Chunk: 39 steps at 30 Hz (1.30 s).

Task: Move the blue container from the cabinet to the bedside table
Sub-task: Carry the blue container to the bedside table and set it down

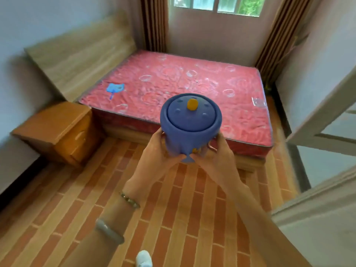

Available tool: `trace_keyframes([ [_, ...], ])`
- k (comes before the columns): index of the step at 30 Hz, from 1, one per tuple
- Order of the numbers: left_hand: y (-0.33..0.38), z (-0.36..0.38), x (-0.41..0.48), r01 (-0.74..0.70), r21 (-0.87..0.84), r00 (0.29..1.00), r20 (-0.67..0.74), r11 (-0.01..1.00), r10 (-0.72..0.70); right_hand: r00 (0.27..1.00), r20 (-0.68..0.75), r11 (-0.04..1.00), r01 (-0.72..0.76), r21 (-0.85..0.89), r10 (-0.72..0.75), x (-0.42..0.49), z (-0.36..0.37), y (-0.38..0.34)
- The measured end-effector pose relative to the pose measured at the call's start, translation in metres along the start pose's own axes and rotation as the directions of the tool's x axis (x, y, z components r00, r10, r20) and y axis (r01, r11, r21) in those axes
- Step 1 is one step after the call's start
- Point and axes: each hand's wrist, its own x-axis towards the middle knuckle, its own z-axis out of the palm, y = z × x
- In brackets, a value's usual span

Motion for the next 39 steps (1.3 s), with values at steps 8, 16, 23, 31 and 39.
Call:
trace_keyframes([
  [8, -0.084, -0.157, 0.026, 0.115, 0.088, 0.97, -0.226, 0.989, -0.093, 0.975, 0.198, 0.994, 0.084, 0.077, -0.097, 0.071, 0.18, -0.038],
  [16, -0.146, -0.256, 0.048, 0.234, 0.087, 0.894, -0.411, 0.968, -0.179, 0.898, 0.403, 0.978, 0.114, 0.173, -0.176, 0.135, 0.313, -0.062],
  [23, -0.215, -0.308, 0.114, 0.333, 0.08, 0.813, -0.529, 0.94, -0.243, 0.818, 0.516, 0.956, 0.13, 0.263, -0.253, 0.221, 0.415, -0.052],
  [31, -0.272, -0.35, 0.23, 0.396, 0.13, 0.709, -0.673, 0.909, -0.213, 0.696, 0.626, 0.928, 0.172, 0.329, -0.351, 0.362, 0.524, -0.037],
  [39, -0.335, -0.404, 0.314, 0.439, 0.153, 0.659, -0.724, 0.885, -0.202, 0.607, 0.684, 0.905, 0.16, 0.394, -0.404, 0.455, 0.624, -0.034],
])
